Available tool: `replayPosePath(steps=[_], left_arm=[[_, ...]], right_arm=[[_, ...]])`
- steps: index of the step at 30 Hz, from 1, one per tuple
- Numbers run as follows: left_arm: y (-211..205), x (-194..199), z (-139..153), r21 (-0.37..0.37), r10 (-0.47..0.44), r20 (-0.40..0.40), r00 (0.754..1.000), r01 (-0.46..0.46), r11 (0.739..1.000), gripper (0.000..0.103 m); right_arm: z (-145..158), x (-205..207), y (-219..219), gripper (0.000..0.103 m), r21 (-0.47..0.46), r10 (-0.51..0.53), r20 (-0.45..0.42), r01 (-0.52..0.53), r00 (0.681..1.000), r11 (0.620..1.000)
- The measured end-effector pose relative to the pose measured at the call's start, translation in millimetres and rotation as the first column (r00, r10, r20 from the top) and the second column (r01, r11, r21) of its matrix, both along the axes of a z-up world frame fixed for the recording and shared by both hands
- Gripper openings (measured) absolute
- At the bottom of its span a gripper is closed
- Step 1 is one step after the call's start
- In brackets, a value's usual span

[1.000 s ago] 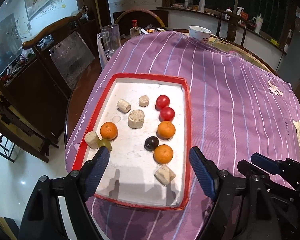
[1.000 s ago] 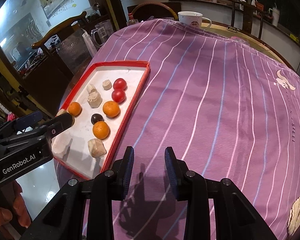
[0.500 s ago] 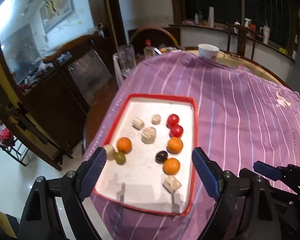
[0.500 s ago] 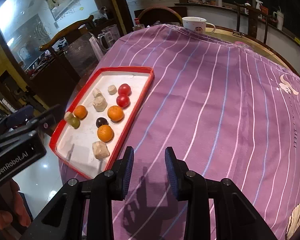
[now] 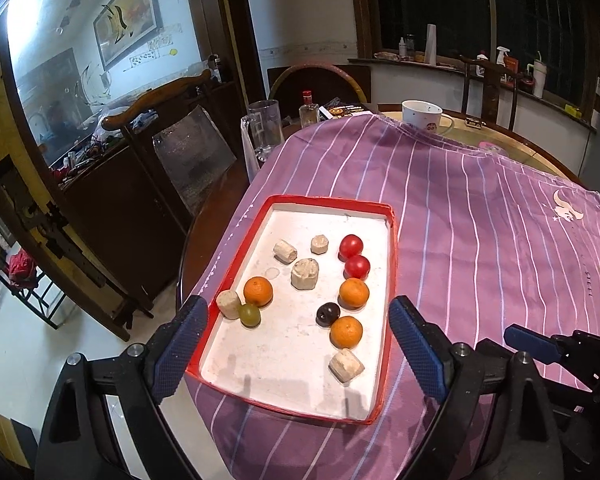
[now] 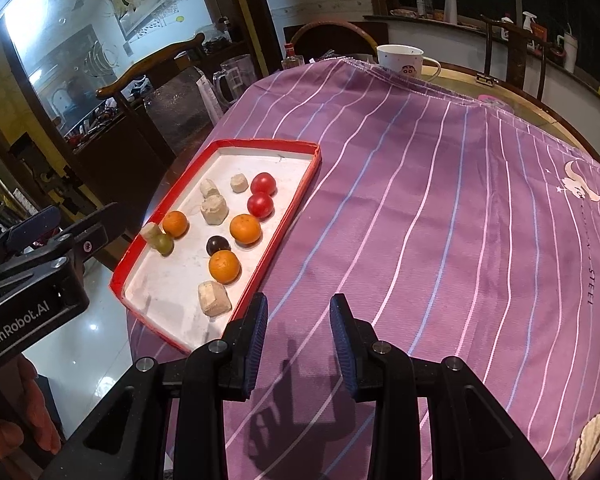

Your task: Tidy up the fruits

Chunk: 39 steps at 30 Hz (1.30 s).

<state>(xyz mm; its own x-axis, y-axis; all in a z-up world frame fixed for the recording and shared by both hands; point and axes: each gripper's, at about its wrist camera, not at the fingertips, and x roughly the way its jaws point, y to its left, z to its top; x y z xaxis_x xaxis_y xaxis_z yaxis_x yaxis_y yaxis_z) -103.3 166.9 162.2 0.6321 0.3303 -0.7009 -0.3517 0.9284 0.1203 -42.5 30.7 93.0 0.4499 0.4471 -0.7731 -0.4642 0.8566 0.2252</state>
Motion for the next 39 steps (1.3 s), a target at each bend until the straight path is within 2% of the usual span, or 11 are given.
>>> replayPosePath(steps=[10, 13, 15, 16, 18, 22, 24, 29, 33, 37, 39], left_arm=[[-9.4, -7.9, 9.7, 0.036, 0.018, 0.051, 0.999, -0.02, 0.999, 0.091], [-14.5, -25.7, 29.0, 0.113, 0.068, 0.179, 0.982, -0.089, 0.99, 0.092], [-16.9, -40.1, 45.9, 0.141, 0.085, 0.284, 0.955, -0.129, 0.981, 0.103], [-18.4, -47.1, 54.4, 0.151, 0.084, 0.336, 0.938, -0.142, 0.978, 0.103], [-17.9, -52.6, 66.6, 0.156, 0.077, 0.38, 0.922, -0.146, 0.977, 0.103], [-4.7, -44.0, 73.9, 0.114, 0.127, 0.339, 0.932, -0.175, 0.978, 0.103], [4.0, -41.5, 72.5, 0.069, 0.133, 0.327, 0.936, -0.164, 0.984, 0.103], [20.6, -36.5, 59.9, 0.04, 0.118, 0.31, 0.943, -0.137, 0.99, 0.103], [38.0, -24.3, 40.8, -0.064, 0.103, 0.214, 0.971, -0.092, 0.994, 0.103], [48.3, -11.7, 16.4, -0.075, 0.103, 0.084, 0.991, -0.097, 0.992, 0.103], [56.1, -8.3, 5.3, -0.113, 0.106, 0.026, 0.994, -0.103, 0.988, 0.103]], right_arm=[[3.7, -4.5, -6.2, 0.036, 0.008, -0.003, 0.012, 0.003, 1.0, 1.0], [5.5, -6.8, -5.0, 0.036, 0.007, 0.003, 0.022, -0.003, 1.0, 1.0], [8.4, -8.6, -2.7, 0.036, 0.003, 0.011, 0.043, -0.011, 0.999, 1.0], [9.9, -10.2, -1.9, 0.036, 0.002, 0.014, 0.052, -0.014, 0.999, 1.0], [13.7, -12.9, 0.7, 0.036, 0.002, 0.023, 0.072, -0.024, 0.997, 1.0], [20.5, -18.8, 7.1, 0.036, -0.003, 0.04, 0.118, -0.04, 0.992, 0.999], [23.2, -21.0, 10.4, 0.036, -0.006, 0.047, 0.138, -0.047, 0.989, 0.999], [24.9, -26.0, 21.2, 0.036, -0.037, 0.066, 0.171, -0.061, 0.983, 0.997], [19.6, -27.0, 31.2, 0.036, -0.051, 0.084, 0.158, -0.077, 0.984, 0.996], [14.2, -29.8, 46.6, 0.036, -0.065, 0.117, 0.139, -0.109, 0.983, 0.992], [10.8, -30.5, 54.5, 0.036, -0.069, 0.137, 0.126, -0.129, 0.983, 0.989]])
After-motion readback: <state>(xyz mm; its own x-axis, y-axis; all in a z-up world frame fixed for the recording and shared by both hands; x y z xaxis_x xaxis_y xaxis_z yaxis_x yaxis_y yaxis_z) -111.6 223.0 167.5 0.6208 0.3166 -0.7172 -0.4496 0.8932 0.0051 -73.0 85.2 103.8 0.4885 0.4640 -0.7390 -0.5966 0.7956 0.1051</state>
